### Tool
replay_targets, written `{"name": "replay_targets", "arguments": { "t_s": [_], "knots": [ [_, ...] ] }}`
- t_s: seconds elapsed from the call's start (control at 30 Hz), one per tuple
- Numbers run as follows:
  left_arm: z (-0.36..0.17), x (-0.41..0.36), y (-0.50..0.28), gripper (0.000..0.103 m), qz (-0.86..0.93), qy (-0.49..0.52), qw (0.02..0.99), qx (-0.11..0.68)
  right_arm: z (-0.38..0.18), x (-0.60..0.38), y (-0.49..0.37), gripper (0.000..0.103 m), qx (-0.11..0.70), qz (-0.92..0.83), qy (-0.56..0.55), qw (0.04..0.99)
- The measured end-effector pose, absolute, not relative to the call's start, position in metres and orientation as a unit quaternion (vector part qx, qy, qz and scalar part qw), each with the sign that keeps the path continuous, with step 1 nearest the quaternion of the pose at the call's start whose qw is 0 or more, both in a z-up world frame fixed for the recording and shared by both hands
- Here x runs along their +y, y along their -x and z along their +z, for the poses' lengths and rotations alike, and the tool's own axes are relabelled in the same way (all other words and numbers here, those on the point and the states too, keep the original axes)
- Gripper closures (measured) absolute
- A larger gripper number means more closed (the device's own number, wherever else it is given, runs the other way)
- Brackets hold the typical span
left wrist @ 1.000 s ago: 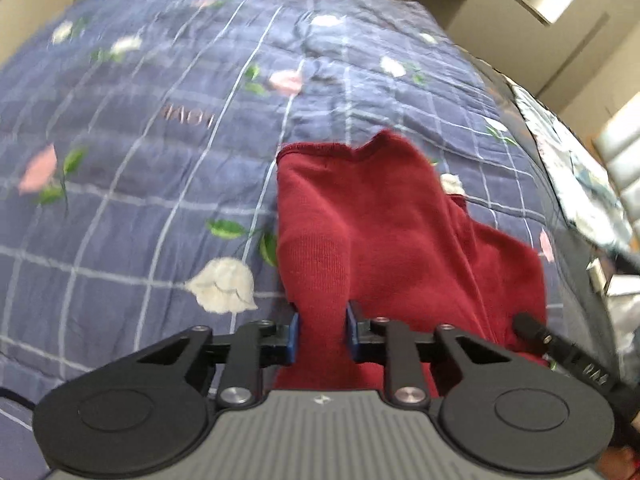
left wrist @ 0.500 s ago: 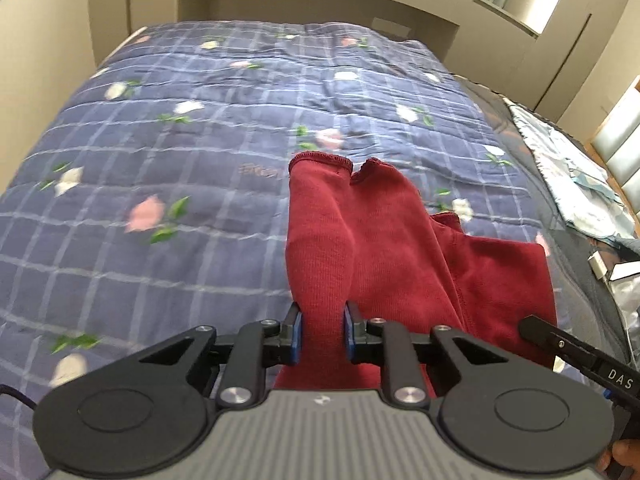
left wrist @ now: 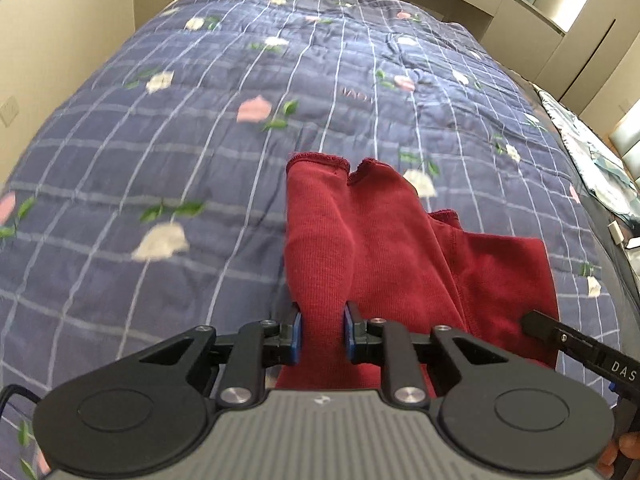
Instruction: Fold small clothes
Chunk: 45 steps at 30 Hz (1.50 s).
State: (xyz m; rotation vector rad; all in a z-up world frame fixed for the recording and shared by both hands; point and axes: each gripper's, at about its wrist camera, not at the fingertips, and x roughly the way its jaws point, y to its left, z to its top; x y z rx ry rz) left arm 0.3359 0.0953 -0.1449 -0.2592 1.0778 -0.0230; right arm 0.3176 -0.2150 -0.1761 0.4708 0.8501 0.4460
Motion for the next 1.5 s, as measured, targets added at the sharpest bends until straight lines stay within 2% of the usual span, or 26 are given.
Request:
{"name": "replay_targets", "arguments": {
  "t_s": [0.13, 0.2, 0.37, 0.4, 0.47, 0.53, 0.57, 0.6, 0.63, 0.7, 0.73, 0.8, 0.87, 1.13, 1.5],
  "knots": [
    [-0.159, 0.099, -0.322, 0.078, -0.011, 0.127, 0.861, 0.493, -0.182, -0.218, -0.315, 0.088, 0.393, 0.197, -0.229, 0.869],
    [-0.163, 0.102, -0.320, 0.075, -0.012, 0.132, 0.863, 0.487, -0.184, -0.220, -0.314, 0.084, 0.386, 0.196, -0.228, 0.872],
    [-0.167, 0.104, -0.313, 0.056, 0.007, 0.129, 0.869, 0.478, -0.185, -0.217, -0.307, 0.078, 0.369, 0.197, -0.196, 0.887],
    [-0.167, 0.104, -0.311, 0.054, 0.009, 0.127, 0.872, 0.474, -0.186, -0.217, -0.307, 0.072, 0.366, 0.199, -0.193, 0.889],
    [-0.167, 0.102, -0.305, 0.037, 0.016, 0.121, 0.874, 0.470, -0.186, -0.216, -0.304, 0.065, 0.356, 0.203, -0.182, 0.894],
    [-0.165, 0.100, -0.298, 0.025, 0.025, 0.114, 0.878, 0.464, -0.185, -0.215, -0.299, 0.054, 0.346, 0.204, -0.172, 0.900],
    [-0.164, 0.099, -0.294, 0.018, 0.029, 0.110, 0.882, 0.458, -0.185, -0.214, -0.297, 0.044, 0.338, 0.204, -0.169, 0.903],
    [-0.161, 0.098, -0.290, 0.015, 0.031, 0.105, 0.884, 0.454, -0.184, -0.214, -0.295, 0.035, 0.330, 0.204, -0.165, 0.907],
    [-0.159, 0.097, -0.286, 0.011, 0.036, 0.098, 0.888, 0.448, -0.183, -0.214, -0.291, 0.032, 0.319, 0.205, -0.160, 0.911],
    [-0.155, 0.096, -0.276, 0.006, 0.048, 0.085, 0.895, 0.435, -0.179, -0.213, -0.284, 0.018, 0.298, 0.206, -0.152, 0.920],
    [-0.153, 0.095, -0.271, 0.002, 0.056, 0.077, 0.899, 0.428, -0.176, -0.213, -0.280, 0.015, 0.289, 0.205, -0.150, 0.923],
    [-0.149, 0.094, -0.259, 0.001, 0.070, 0.065, 0.906, 0.413, -0.170, -0.213, -0.269, 0.006, 0.267, 0.208, -0.147, 0.929],
    [-0.145, 0.092, -0.250, 0.001, 0.076, 0.059, 0.910, 0.403, -0.163, -0.213, -0.257, 0.001, 0.248, 0.211, -0.143, 0.935],
    [-0.121, 0.086, -0.190, 0.000, 0.078, 0.055, 0.939, 0.331, -0.126, -0.209, -0.178, 0.001, 0.185, 0.204, -0.096, 0.957],
    [-0.092, 0.078, -0.076, 0.000, 0.071, 0.063, 0.957, 0.276, -0.081, -0.220, -0.053, 0.001, 0.153, 0.185, -0.086, 0.967]
  ]
}}
